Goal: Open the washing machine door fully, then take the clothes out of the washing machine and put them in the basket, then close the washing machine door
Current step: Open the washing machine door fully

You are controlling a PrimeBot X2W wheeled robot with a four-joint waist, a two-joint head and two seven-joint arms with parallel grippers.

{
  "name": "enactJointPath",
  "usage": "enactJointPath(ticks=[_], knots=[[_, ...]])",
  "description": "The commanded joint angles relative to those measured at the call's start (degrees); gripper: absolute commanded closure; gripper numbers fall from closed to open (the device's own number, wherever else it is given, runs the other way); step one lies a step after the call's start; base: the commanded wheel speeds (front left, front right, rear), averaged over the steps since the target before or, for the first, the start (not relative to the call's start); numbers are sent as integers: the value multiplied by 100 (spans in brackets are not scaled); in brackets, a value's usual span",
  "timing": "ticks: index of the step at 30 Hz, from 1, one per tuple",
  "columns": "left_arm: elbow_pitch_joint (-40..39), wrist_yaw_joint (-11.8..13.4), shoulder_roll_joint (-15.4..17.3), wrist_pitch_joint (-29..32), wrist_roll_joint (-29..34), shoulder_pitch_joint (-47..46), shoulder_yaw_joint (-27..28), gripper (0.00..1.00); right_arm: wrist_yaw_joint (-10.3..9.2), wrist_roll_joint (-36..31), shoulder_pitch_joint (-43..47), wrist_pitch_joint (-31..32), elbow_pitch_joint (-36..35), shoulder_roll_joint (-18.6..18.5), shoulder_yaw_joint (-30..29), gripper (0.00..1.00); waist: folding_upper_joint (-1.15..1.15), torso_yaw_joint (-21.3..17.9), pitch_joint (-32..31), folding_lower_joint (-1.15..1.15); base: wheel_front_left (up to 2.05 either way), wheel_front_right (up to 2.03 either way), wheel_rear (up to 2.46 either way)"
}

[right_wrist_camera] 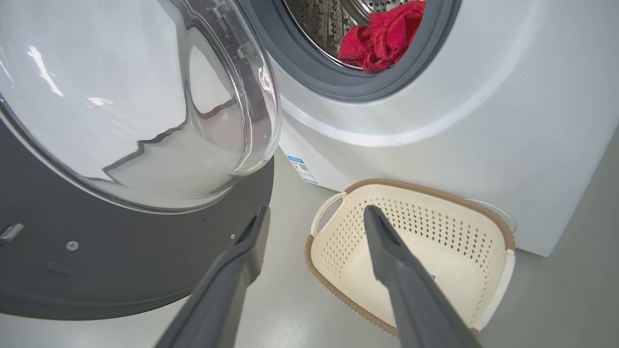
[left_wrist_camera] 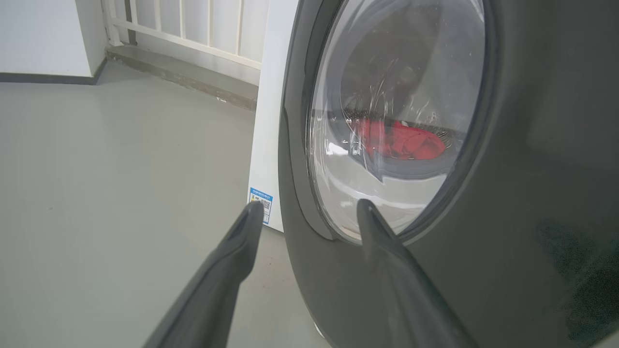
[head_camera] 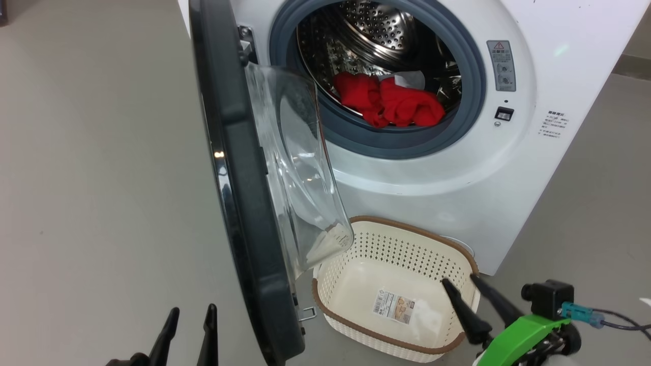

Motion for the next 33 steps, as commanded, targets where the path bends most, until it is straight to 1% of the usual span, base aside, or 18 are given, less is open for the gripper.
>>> enactJointPath(ticks=[1,7,10,13,19,33], knots=[[-139,-15,55,-69,42,-64,199,0,3,-422,-27,-76,-232,62,-189,0,0,-3,3,0,0,0,0],[-167,-9,55,-69,41,-75,212,0,3,-2023,500,-77,-804,462,-1371,0,0,6,1,0,0,0,0],[-181,-11,55,-69,46,-75,211,0,3,-2581,744,-78,-1094,671,-1833,0,0,15,3,0,0,0,0],[-189,-15,55,-69,43,-84,216,0,3,-2913,944,-78,-1264,837,-2170,0,0,25,9,0,0,0,0],[-198,-15,55,-69,32,-89,222,0,3,-3205,1137,-78,-1257,986,-2349,0,0,23,17,0,0,0,0],[-190,-15,55,-69,2,-98,235,0,3,-3303,1133,-78,-1248,1064,-2371,0,0,5,2,0,0,0,0]])
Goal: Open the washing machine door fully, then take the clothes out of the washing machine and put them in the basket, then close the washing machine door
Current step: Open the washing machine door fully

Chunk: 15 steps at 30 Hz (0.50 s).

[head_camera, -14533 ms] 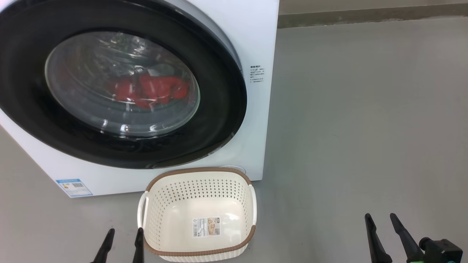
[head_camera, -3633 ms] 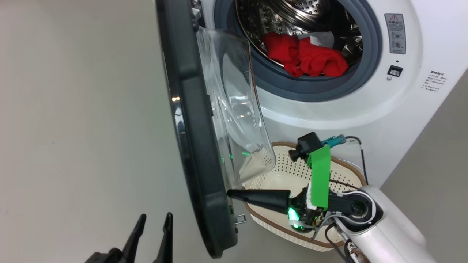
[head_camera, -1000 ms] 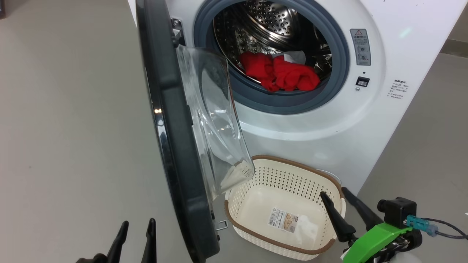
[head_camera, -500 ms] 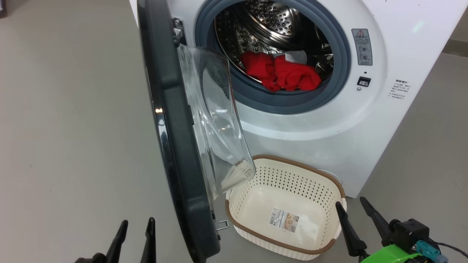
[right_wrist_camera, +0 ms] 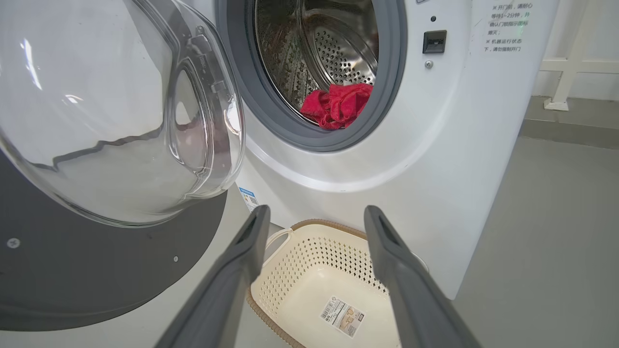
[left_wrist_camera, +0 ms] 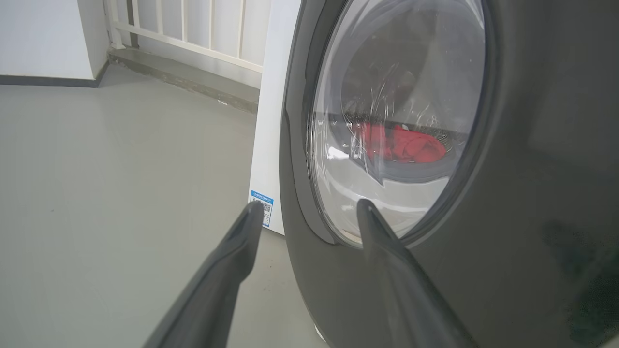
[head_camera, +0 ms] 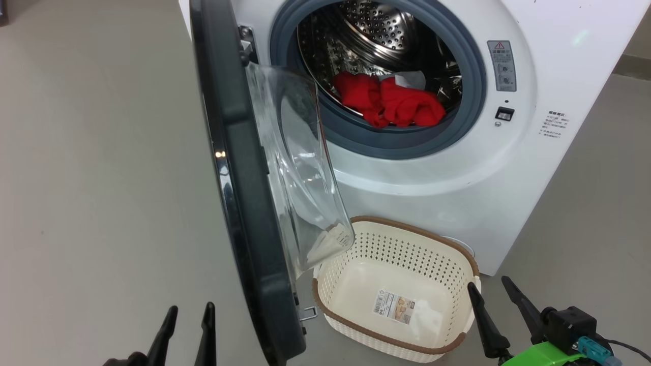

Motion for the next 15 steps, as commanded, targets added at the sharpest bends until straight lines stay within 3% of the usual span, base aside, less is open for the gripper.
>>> enactJointPath(ticks=[1,3,10,15], knots=[[-148,-17,55,-69,18,-104,206,24,2,-86,-100,-67,-131,-27,131,0,0,-1,-3,0,0,0,0],[-256,25,55,-69,41,-142,234,100,2,-84,-106,-67,-122,-23,145,0,0,-5,-5,0,0,0,0],[-1180,197,55,-69,141,-372,444,100,2,-25,-103,-68,-33,-38,229,0,0,13,-51,0,0,0,0],[-2092,191,55,-69,268,-562,278,100,2,-34,-89,-68,-29,-38,230,0,0,9,-91,0,0,0,0]])
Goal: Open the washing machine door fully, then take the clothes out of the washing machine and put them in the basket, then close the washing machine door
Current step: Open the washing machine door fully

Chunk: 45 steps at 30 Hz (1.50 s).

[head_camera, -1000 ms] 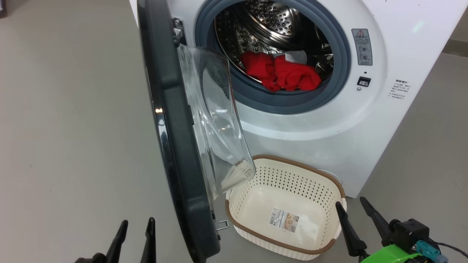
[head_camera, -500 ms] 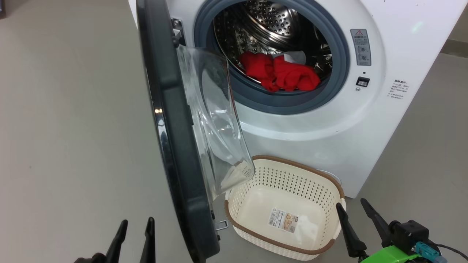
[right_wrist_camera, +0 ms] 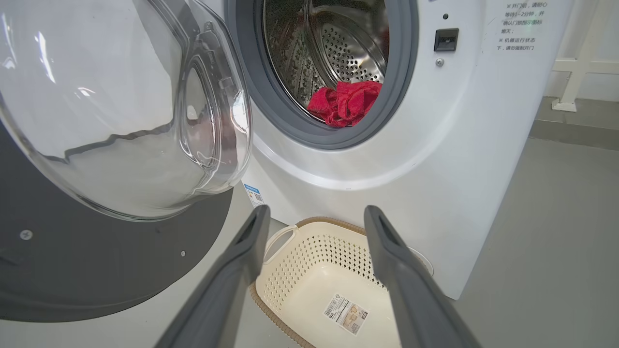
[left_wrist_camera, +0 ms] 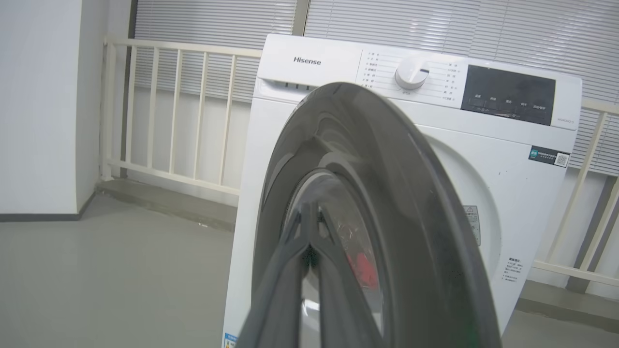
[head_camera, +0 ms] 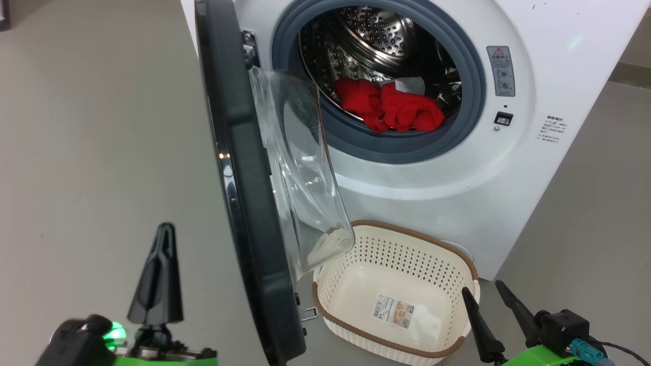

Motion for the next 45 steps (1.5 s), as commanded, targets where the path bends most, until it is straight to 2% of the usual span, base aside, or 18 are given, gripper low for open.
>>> enactJointPath(ticks=[1,6,9,13,15,18,24,27,34,45], knots=[[-457,-26,51,-51,179,-267,41,100,2,-39,-88,-68,-119,-46,122,0,0,-10,-19,0,0,0,0],[-1134,-152,51,-51,498,-280,-501,100,2,-49,-75,-68,-124,-33,143,0,0,-41,-62,0,0,0,0],[-1286,-262,51,-51,590,-158,-950,100,2,-52,-73,-68,-138,-26,144,0,0,-54,-59,0,0,0,0],[-1009,-413,51,-51,564,89,-1596,100,2,-56,-79,-68,-155,-23,144,0,0,-53,-46,0,0,0,0],[-858,-440,51,-51,561,143,-1713,100,2,-56,-80,-68,-160,-22,142,0,0,-52,-44,0,0,0,0],[-190,-493,51,-51,316,288,-1949,100,2,-58,-86,-68,-161,-17,146,0,0,-58,-35,0,0,0,0],[927,-516,51,-51,-58,272,-2093,100,2,-61,-92,-68,-173,-6,163,0,0,-76,-37,0,0,0,0],[1192,-481,51,-51,-239,134,-2097,100,2,-73,-82,-68,-187,-3,155,0,0,-83,-38,0,0,0,0],[1404,-358,51,-51,-443,-75,-2085,100,2,-96,-73,-68,-206,7,125,0,0,-85,-13,0,0,0,0],[1332,-76,51,-51,-412,76,-1632,100,2,-98,-10,-68,-221,23,71,0,0,8,-31,0,0,0,0]])
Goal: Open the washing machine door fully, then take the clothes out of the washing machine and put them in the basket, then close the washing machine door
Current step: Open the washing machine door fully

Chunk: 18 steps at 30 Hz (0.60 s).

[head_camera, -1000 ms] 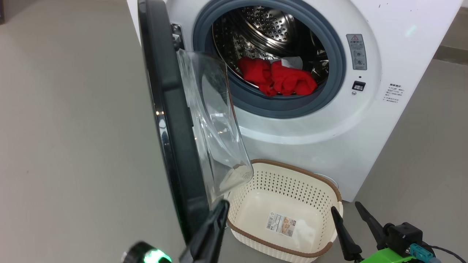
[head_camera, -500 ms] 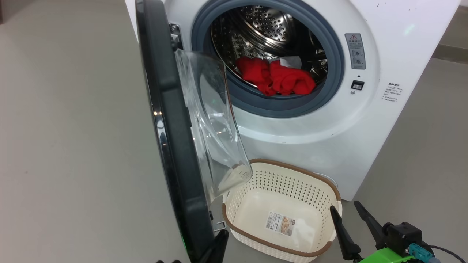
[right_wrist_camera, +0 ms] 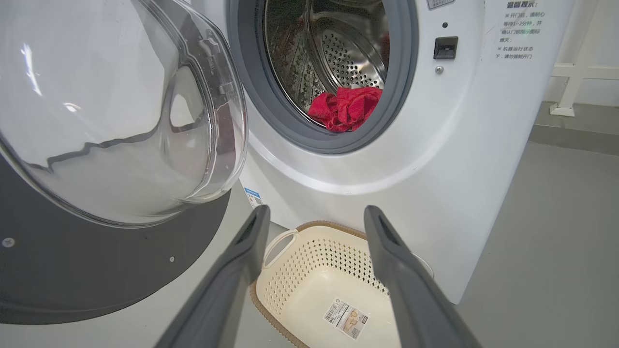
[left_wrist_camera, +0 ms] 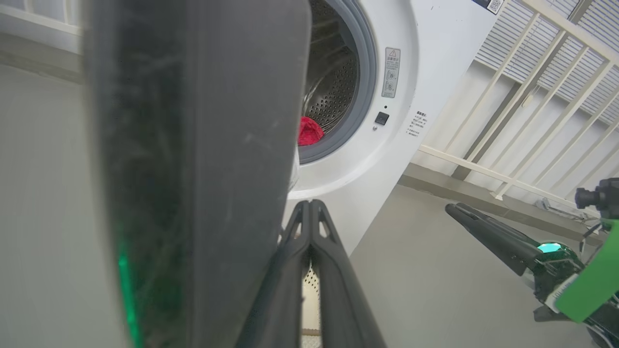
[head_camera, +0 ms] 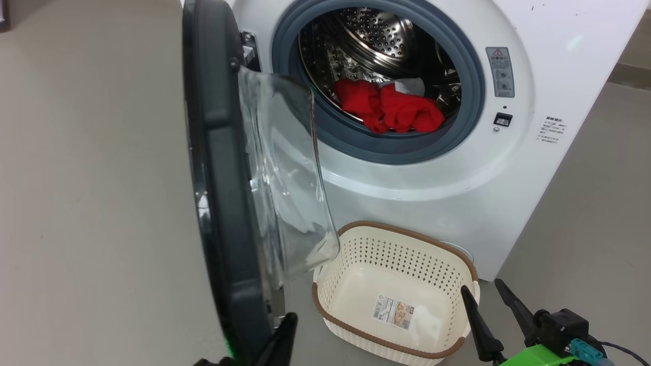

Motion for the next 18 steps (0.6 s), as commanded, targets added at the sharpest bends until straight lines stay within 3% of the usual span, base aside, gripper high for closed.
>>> enactJointPath(ticks=[1,9,18], knots=[[-181,160,30,-37,70,-94,401,100,2,-39,-20,-68,-154,-26,104,0,0,21,-4,0,0,0,0],[-355,449,30,-37,135,117,1074,100,2,-75,-24,-68,-171,-14,86,0,0,71,-3,0,0,0,0],[-234,430,30,-37,150,-38,2048,100,2,-91,-63,-68,-189,-1,94,0,0,34,73,0,0,0,0]])
